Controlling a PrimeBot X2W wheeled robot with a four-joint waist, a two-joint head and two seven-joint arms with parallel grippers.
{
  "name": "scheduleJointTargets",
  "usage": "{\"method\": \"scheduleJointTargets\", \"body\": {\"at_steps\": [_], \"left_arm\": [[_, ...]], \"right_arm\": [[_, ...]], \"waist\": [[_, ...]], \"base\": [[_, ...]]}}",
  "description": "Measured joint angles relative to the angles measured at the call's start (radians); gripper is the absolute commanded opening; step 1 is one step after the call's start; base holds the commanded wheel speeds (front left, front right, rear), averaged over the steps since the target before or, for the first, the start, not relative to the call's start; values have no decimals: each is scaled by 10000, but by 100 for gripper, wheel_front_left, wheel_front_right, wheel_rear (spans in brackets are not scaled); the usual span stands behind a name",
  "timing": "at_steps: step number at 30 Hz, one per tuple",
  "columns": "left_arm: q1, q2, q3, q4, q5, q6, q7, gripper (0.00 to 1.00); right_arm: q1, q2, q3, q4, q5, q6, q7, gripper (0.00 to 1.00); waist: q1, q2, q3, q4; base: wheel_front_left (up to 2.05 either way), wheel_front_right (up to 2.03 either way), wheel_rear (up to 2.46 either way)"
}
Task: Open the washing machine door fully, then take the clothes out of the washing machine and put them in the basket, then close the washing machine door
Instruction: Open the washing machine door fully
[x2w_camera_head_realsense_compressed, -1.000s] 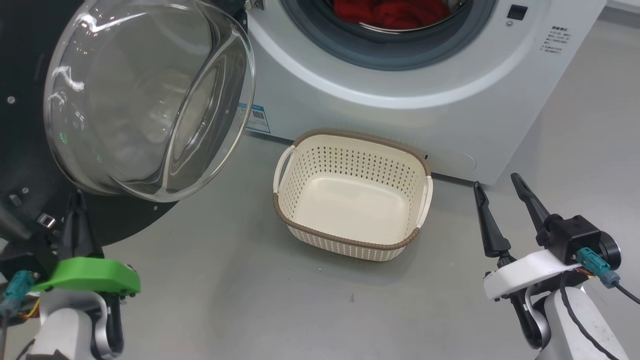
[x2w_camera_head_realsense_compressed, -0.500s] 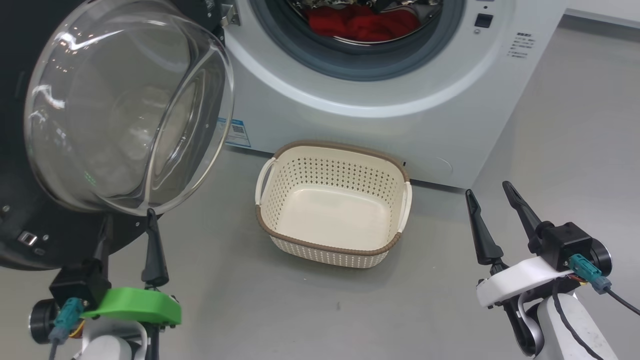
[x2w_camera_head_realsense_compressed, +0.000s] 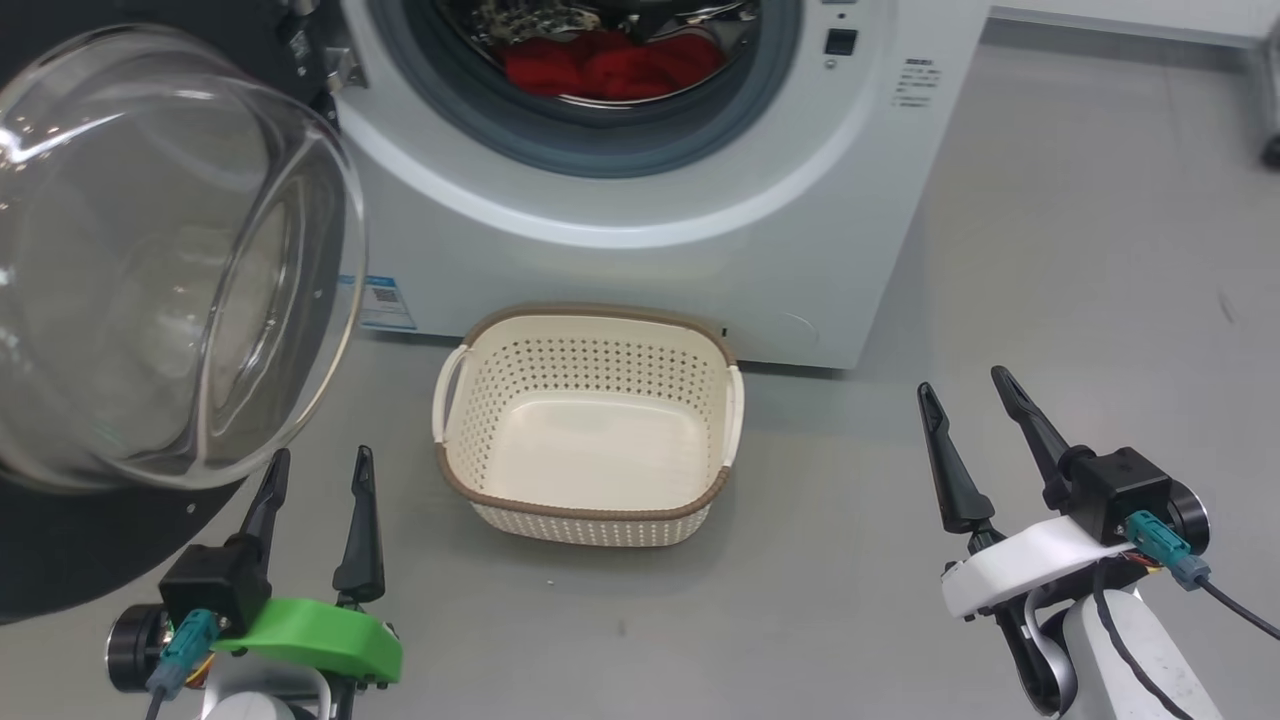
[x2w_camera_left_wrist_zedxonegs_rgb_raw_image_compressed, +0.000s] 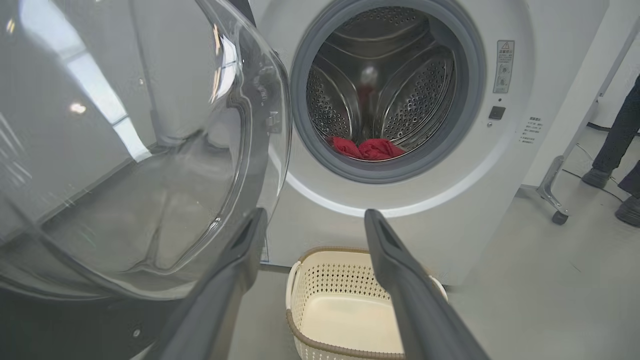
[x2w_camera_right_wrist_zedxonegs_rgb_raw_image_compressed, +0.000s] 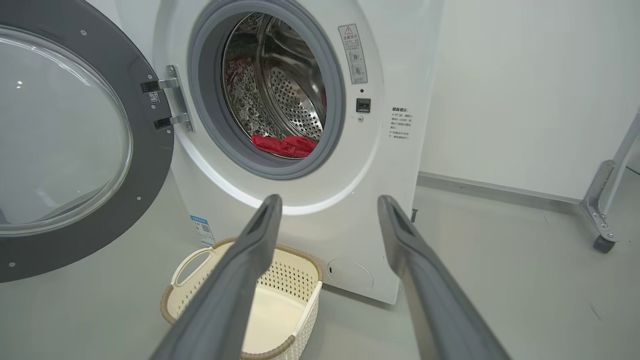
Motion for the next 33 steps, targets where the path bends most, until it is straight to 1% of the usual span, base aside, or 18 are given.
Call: {"method": "scheduleJointTargets", "body": {"at_steps": [11, 18, 24, 33], "left_arm": [[181, 48, 52, -115, 0, 46, 301, 100], [294, 65, 13, -174, 21, 58, 454, 100], [303, 61, -86, -201, 73, 102, 663, 100], [303, 75, -102, -221, 349, 136, 792, 100]], "right_arm": [[217, 46, -67, -8, 69, 0, 0, 100], [256, 54, -240, -25, 82, 0, 0, 100], [436, 67, -376, -56, 82, 0, 0, 100], [436, 90, -407, -113, 82, 0, 0, 100]], "waist": [[-1, 0, -161, -1067], [-1, 0, -224, -1586], [-1, 0, -288, -1800], [-1, 0, -277, -1801]], "base": [[0, 0, 0], [0, 0, 0], [0, 0, 0], [0, 0, 0]]}}
